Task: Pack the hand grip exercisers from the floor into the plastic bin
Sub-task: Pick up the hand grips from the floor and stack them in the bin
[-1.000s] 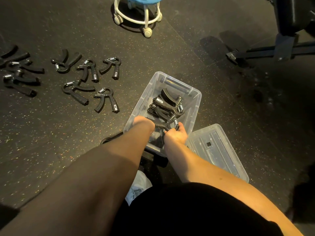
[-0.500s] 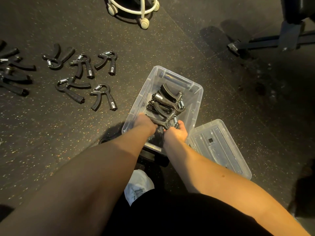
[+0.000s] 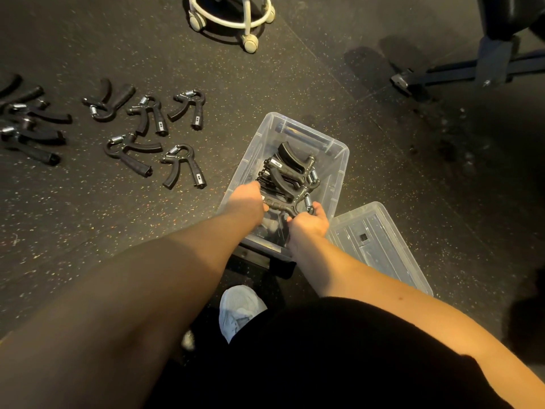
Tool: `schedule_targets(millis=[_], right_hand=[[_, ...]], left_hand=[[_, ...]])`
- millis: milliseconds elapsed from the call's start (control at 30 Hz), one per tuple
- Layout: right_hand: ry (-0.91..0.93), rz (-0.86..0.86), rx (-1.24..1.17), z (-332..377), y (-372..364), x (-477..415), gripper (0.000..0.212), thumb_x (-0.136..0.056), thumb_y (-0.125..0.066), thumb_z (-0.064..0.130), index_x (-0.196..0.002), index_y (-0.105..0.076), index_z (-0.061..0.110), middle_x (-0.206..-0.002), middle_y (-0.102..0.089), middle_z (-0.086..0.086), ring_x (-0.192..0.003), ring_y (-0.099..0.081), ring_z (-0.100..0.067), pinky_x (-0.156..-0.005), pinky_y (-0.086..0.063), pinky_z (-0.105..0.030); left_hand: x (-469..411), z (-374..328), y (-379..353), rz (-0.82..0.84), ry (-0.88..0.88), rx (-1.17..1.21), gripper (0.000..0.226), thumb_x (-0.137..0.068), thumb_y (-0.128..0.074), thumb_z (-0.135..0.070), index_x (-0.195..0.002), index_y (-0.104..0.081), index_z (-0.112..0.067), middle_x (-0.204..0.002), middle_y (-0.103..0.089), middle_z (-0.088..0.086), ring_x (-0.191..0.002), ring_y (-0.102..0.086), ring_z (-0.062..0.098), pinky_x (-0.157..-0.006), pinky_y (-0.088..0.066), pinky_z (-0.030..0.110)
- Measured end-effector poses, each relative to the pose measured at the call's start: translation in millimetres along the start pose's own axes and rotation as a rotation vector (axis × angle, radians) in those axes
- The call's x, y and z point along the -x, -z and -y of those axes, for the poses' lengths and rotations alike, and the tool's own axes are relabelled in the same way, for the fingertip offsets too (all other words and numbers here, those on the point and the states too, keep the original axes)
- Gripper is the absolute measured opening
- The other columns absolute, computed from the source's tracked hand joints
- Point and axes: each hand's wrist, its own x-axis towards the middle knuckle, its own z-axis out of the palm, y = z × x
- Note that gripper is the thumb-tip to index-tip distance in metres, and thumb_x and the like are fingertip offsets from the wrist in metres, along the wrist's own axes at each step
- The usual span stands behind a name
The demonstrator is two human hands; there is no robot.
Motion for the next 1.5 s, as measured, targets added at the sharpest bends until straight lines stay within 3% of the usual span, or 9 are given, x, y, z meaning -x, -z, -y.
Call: schedule_targets(millis=[100, 233, 333, 500, 733, 867, 1033, 1267, 1500], right_hand=[[0.044, 0.070, 0.100, 8.7, 8.0, 7.8, 0.064, -0.097, -0.038, -0.014, -0.148, -0.046, 0.023, -0.115, -0.058, -0.005, -0.083, -0.060, -0.023, -0.072, -0.057, -0.031], [0.110, 0.134, 0.222, 11.8, 16.7, 13.5, 0.065, -0.096, -0.040, -0.015, -0.151, -0.042, 0.020, -0.137, -0.057, -0.009, -0.093, -0.069, -0.025, -0.081, -0.060, -0.032], [0.132, 0.160, 0.235, 6.4, 19.3, 11.6, 0.063, -0.097, -0.040, -0.014, -0.150, -0.043, 0.019, -0.123, -0.059, -0.004, -0.077, -0.063, -0.016, -0.071, -0.057, -0.025], [0.157, 0.184, 0.337, 2.3, 18.4, 2.2, 0.061, -0.097, -0.041, -0.011, -0.149, -0.044, 0.020, -0.099, -0.061, 0.008, -0.104, -0.067, -0.026, -0.099, -0.054, -0.043], [0.144, 0.254, 0.304, 5.2, 25.6, 2.9, 0.056, -0.100, -0.040, -0.008, -0.145, -0.046, 0.026, -0.104, -0.066, -0.008, -0.066, -0.058, -0.013, -0.059, -0.054, -0.025], [0.252, 0.341, 0.455, 3.3, 35.0, -1.6, 0.057, -0.090, -0.056, -0.009, -0.132, -0.049, 0.029, -0.097, -0.064, 0.000, -0.089, -0.065, -0.019, -0.091, -0.058, -0.045], [0.421, 0.319, 0.698, 1.9, 41.8, -1.4, 0.057, -0.088, -0.069, 0.008, -0.134, -0.042, 0.029, -0.104, -0.063, 0.006, -0.102, -0.064, -0.019, -0.095, -0.056, -0.045], [0.386, 0.129, 1.085, 4.6, 22.9, -2.0, 0.061, -0.088, -0.074, 0.016, -0.138, -0.040, 0.012, -0.132, -0.053, -0.011, -0.120, -0.056, -0.033, -0.097, -0.050, -0.044], [0.381, 0.099, 1.034, 2.3, 11.3, -13.8, 0.067, -0.084, -0.076, 0.011, -0.140, -0.043, 0.024, -0.130, -0.055, -0.009, -0.114, -0.061, -0.030, -0.095, -0.054, -0.044]], left_hand=[[2.3, 1.1, 9.6, 0.020, -0.076, -0.107, 0.029, -0.095, -0.064, -0.017, -0.121, -0.053, -0.012, -0.107, -0.065, 0.007, -0.097, -0.062, 0.026, -0.084, -0.052, 0.039], [8.9, 6.8, 11.6, 0.017, -0.153, -0.333, 0.026, -0.096, -0.053, -0.006, -0.122, -0.053, -0.010, -0.111, -0.062, 0.012, -0.102, -0.063, 0.030, -0.075, -0.045, 0.035], [16.5, 12.1, 2.7, 0.015, -0.195, -0.452, 0.031, -0.096, -0.049, 0.000, -0.126, -0.054, -0.006, -0.117, -0.063, 0.014, -0.107, -0.063, 0.031, -0.075, -0.042, 0.034], [15.0, 7.4, 11.7, 0.081, -0.227, -0.542, 0.032, -0.094, -0.051, 0.001, -0.125, -0.057, -0.005, -0.119, -0.062, 0.014, -0.109, -0.062, 0.031, -0.080, -0.045, 0.034], [10.1, 16.3, 26.3, 0.087, -0.437, -0.638, 0.017, -0.093, -0.061, -0.009, -0.110, -0.063, -0.011, -0.106, -0.058, 0.007, -0.096, -0.063, 0.027, -0.074, -0.048, 0.033], [7.4, 26.9, 35.8, 0.040, -0.604, -0.580, 0.018, -0.096, -0.061, -0.021, -0.112, -0.061, -0.014, -0.108, -0.053, 0.002, -0.095, -0.059, 0.022, -0.081, -0.052, 0.036], [6.8, 35.5, 35.1, -0.008, -0.701, -0.586, 0.018, -0.094, -0.062, -0.024, -0.111, -0.062, -0.018, -0.109, -0.054, 0.001, -0.094, -0.058, 0.021, -0.081, -0.053, 0.039], [0.5, 11.3, 27.3, 0.098, -0.446, -0.562, 0.017, -0.092, -0.060, -0.006, -0.107, -0.062, -0.013, -0.095, -0.055, 0.002, -0.089, -0.060, 0.024, -0.074, -0.044, 0.031], [-5.3, 7.9, -4.0, -0.059, 0.003, 0.321, 0.060, -0.086, -0.064, 0.003, -0.138, -0.055, -0.026, -0.127, -0.064, 0.001, -0.106, -0.064, 0.023, -0.077, -0.048, 0.024]])
